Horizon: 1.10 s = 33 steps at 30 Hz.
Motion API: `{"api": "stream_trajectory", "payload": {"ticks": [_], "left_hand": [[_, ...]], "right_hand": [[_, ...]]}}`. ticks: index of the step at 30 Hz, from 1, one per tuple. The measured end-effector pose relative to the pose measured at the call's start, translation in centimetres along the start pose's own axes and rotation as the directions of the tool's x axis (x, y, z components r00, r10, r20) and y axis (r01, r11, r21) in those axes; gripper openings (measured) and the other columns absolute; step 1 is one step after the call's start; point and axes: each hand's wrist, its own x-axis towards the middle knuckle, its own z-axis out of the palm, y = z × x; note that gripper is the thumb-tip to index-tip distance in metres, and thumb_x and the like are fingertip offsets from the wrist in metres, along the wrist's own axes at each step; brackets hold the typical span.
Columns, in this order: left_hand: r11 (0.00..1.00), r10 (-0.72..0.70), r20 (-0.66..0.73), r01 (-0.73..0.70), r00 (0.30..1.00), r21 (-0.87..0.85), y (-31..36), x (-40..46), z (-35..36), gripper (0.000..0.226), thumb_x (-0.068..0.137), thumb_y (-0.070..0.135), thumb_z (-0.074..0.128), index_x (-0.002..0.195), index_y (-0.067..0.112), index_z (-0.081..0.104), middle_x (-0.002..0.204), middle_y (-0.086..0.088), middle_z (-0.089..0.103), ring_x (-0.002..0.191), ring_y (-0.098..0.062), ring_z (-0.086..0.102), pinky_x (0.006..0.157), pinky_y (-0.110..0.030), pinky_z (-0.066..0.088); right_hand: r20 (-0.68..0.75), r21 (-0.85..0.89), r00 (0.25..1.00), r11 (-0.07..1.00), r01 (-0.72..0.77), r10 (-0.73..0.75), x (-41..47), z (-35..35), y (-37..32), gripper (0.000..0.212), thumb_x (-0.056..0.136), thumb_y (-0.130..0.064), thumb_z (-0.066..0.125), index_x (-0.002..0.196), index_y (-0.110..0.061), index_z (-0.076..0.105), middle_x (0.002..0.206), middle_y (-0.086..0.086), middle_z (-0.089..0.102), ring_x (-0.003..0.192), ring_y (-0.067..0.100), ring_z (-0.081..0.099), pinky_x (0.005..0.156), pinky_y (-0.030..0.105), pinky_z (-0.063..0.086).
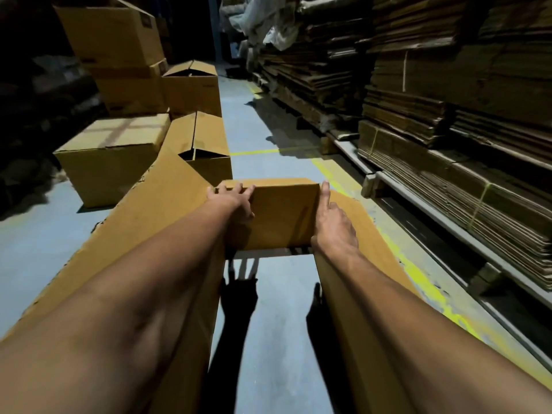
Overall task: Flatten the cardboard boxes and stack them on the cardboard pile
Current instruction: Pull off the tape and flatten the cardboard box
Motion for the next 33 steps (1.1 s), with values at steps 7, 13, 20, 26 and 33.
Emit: {"api": "stream_trajectory", "payload": {"ticks": [7,13,20,26,33], "left_hand": [[0.997,-0.046,0.016,0.047,0.999,-0.059,-0.1,-7.4,2.6,0.094,0.104,0.048,0.054,0.165,0.027,-0.014,0.172,-0.001,-0.022,0.157,-0.038,-0.02,0.121,-0.069,-0.01],[0.977,-0.206,-0.115,0.197,0.972,-0.082,-4.3,-16.6,-0.6,0.099,0.097,0.052,0.064,0.166,0.029,-0.003,0.171,-0.013,-0.022,0.154,-0.048,-0.02,0.118,-0.075,-0.009],[0.785,-0.45,-0.032,0.378,0.893,-0.491,-11.7,-24.3,-1.2,0.101,0.081,0.036,0.088,0.157,0.011,0.027,0.142,-0.022,0.05,0.126,-0.04,0.055,0.104,-0.056,0.051],[0.496,-0.179,0.111,0.187,0.977,-0.848,-13.4,-28.3,-1.1,0.048,0.092,0.008,0.077,0.131,0.009,0.05,0.114,-0.018,0.068,0.1,-0.033,0.071,0.077,-0.047,0.063],[0.507,0.129,0.085,0.008,0.988,-0.862,-10.1,-31.5,-3.3,0.068,0.099,0.007,0.066,0.155,0.027,0.034,0.128,-0.009,0.057,0.106,-0.027,0.068,0.074,-0.034,0.063]], "right_hand": [[-0.131,0.162,0.991,0.987,0.004,0.018,-2.0,-1.5,-1.0,0.09,0.09,-0.016,0.071,0.157,-0.015,0.011,0.096,0.012,0.061,0.088,0.032,0.063,0.07,0.041,0.054],[0.112,0.032,0.981,0.986,-0.163,0.158,-4.8,-4.7,-0.8,0.094,0.083,-0.044,0.081,0.153,-0.018,0.023,0.147,0.018,0.044,0.134,0.041,0.045,0.109,0.053,0.042],[0.333,-0.131,0.763,0.829,-0.544,0.554,-9.5,-12.0,6.5,0.133,0.062,-0.082,0.08,0.16,-0.026,0.01,0.164,0.027,0.017,0.146,0.053,0.028,0.116,0.07,0.03],[0.729,-0.111,0.508,0.812,-0.573,0.459,-13.3,-18.4,9.9,0.051,0.07,-0.054,0.084,0.083,-0.009,0.064,0.071,0.008,0.067,0.07,0.022,0.063,0.065,0.035,0.049],[0.294,0.375,0.911,0.842,-0.388,0.289,-10.1,-19.7,4.0,0.03,0.083,-0.021,0.088,0.1,-0.005,0.069,0.092,0.018,0.073,0.071,0.028,0.065,0.05,0.028,0.048]]}}
